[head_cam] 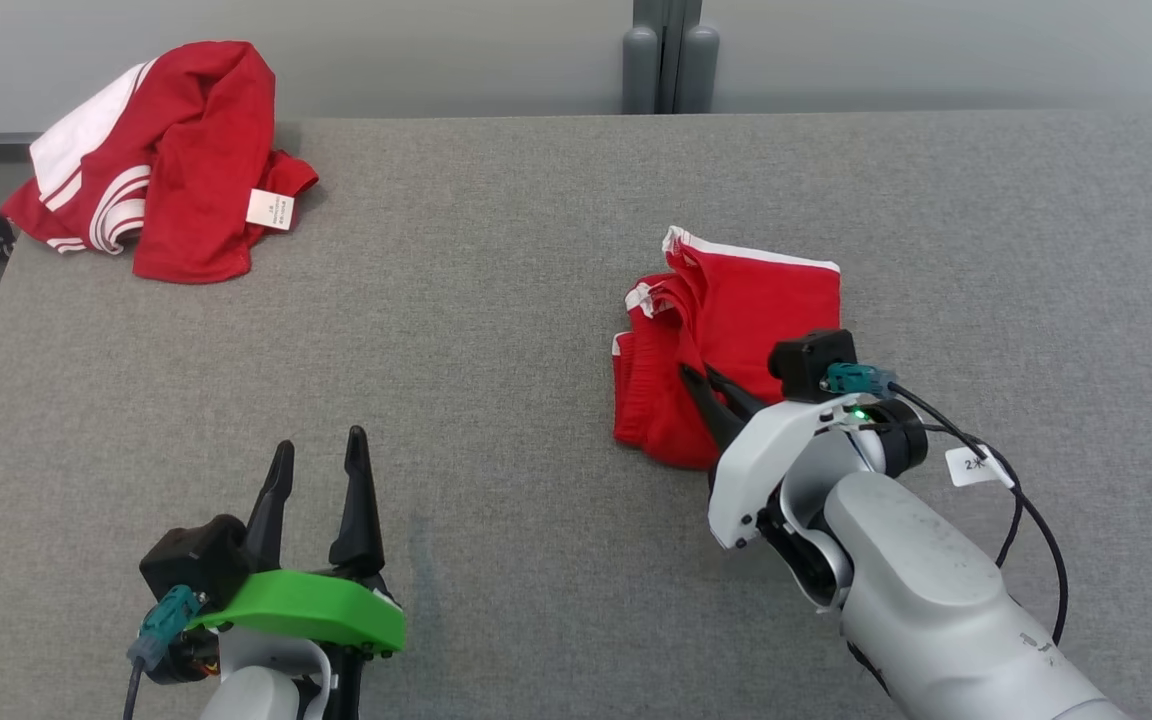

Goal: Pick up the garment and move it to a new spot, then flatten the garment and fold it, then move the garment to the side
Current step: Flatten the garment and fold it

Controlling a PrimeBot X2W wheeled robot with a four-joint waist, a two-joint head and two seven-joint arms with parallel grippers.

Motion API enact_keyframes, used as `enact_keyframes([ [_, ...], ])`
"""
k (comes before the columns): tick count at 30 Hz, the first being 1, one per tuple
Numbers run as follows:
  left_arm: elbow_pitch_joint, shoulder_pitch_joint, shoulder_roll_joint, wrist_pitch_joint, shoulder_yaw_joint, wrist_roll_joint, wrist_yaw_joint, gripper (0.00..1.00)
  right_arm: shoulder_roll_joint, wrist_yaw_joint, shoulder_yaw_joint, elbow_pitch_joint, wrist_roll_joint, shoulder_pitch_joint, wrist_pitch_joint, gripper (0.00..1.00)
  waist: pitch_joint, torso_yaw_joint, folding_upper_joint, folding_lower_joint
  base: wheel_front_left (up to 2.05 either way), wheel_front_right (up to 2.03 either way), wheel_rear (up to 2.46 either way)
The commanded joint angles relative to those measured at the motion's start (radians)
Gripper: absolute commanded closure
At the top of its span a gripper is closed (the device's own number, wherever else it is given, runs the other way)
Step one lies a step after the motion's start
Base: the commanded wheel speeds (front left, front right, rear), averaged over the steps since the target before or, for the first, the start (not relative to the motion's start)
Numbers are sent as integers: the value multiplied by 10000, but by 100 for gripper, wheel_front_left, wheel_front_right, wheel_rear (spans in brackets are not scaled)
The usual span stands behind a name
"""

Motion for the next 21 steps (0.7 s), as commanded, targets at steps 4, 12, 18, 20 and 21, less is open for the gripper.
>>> enact_keyframes([
  [4, 95, -113, -95, -8, 123, 171, -120, 0, 7, -15, 707, -76, 362, -146, -158, 0, -5, -59, 0, 0, 0, 0, 0],
  [12, 198, -71, -243, -8, 65, 275, -235, 0, 6, -15, 1145, -478, 454, -73, -676, 0, -71, -294, 0, 0, 0, 0, 0],
  [18, 232, 31, -333, -8, -34, 391, -308, 0, -109, -15, 169, -762, -52, -12, -1278, 0, -159, -436, 0, 0, 0, 0, 0],
  [20, 241, 59, -358, -8, -63, 434, -318, 0, -262, -15, -335, -801, -330, 82, -1370, 0, -184, -460, 0, 0, 0, 0, 0],
  [21, 242, 71, -372, -8, -76, 444, -321, 0, -329, -15, -536, -814, -464, 135, -1407, 0, -194, -468, 0, 0, 0, 0, 0],
])
